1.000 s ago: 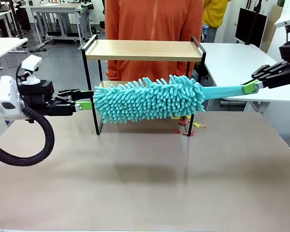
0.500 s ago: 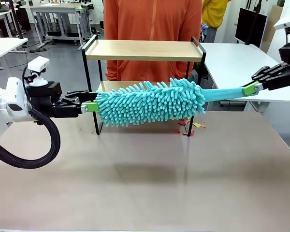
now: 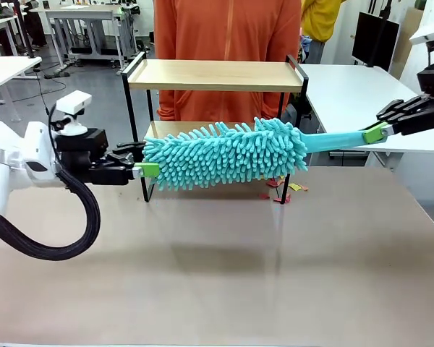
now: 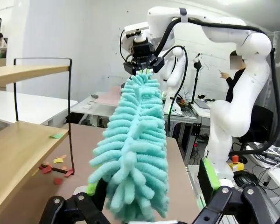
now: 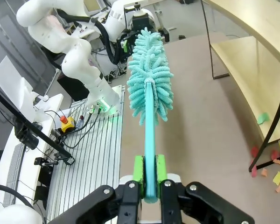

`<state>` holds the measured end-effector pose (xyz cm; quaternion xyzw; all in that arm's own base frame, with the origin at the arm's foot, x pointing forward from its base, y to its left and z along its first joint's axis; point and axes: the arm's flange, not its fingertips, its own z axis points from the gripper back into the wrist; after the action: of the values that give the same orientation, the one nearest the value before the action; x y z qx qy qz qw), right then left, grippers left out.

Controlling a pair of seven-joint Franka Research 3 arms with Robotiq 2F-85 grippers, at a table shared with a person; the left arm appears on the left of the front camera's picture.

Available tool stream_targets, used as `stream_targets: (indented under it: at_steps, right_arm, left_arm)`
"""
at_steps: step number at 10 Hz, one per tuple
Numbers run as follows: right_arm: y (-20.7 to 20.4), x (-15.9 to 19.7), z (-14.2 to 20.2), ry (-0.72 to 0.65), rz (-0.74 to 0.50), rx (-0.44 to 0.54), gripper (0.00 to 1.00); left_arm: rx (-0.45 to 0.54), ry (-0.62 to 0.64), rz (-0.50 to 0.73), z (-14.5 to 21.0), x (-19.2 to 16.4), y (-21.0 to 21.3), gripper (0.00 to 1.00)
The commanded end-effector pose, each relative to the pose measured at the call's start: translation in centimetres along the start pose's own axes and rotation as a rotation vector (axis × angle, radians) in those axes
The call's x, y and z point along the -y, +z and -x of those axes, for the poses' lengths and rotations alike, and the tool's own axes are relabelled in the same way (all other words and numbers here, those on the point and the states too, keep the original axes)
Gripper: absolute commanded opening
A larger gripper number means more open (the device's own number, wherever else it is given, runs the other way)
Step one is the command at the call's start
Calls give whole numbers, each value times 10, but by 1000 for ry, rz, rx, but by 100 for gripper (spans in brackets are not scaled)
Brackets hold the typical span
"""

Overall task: Clean the shelf.
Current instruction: Hand the Duster back to the human.

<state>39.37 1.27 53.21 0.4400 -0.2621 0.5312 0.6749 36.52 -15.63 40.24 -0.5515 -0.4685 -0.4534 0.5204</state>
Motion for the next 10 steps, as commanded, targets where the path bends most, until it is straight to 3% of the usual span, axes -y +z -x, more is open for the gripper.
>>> stream_targets:
  at_steps: [1,5,6,7,8,9,10]
  right_arm:
    - [1,-2,-5,-9,7,17,14]
    - [1,-2,-5,-9,7,17,14]
    - [1,-2,-5,-9,7,17,14]
    - [1,-2,-5,-9,7,17,14]
    - [1,-2,-5,-9,7,17,14]
    - [1,-2,-5,-9,7,17,14]
    - [1,-2,-5,-9,7,17,14]
  left_arm:
    - [-8,-6,-37,10,24,-22,100]
    - [25,-9,-12,13,18,-42,100]
    - [36,-22,-12,12,19,-40,76]
    - [56,-12,-2,12,19,-38,41]
    - [53,-18,6,12,21,-37,17]
    - [58,-28,12,12,22,-36,0]
    - [63,-28,18,12,22,-34,0]
